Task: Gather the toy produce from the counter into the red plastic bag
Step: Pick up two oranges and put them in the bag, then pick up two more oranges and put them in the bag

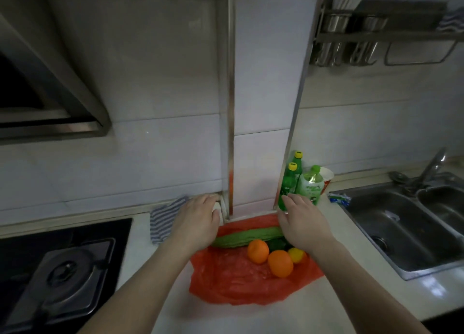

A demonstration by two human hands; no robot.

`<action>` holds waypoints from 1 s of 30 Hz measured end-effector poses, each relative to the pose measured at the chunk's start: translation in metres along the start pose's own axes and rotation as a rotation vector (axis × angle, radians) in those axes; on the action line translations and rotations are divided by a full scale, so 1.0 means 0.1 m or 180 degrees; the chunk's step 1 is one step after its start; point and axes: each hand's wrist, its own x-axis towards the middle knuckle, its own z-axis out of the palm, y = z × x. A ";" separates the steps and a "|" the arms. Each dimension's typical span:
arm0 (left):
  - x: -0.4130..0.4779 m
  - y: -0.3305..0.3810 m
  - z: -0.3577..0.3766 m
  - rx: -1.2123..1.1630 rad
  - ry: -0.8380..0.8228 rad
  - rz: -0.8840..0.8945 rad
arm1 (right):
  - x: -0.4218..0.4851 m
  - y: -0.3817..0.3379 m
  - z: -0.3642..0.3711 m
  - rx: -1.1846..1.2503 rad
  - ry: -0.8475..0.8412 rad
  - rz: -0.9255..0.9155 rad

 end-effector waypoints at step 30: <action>-1.13 -0.23 -0.69 0.0267 0.0104 -0.0669 | -0.39 -0.65 -0.33 0.0253 0.0024 -0.0710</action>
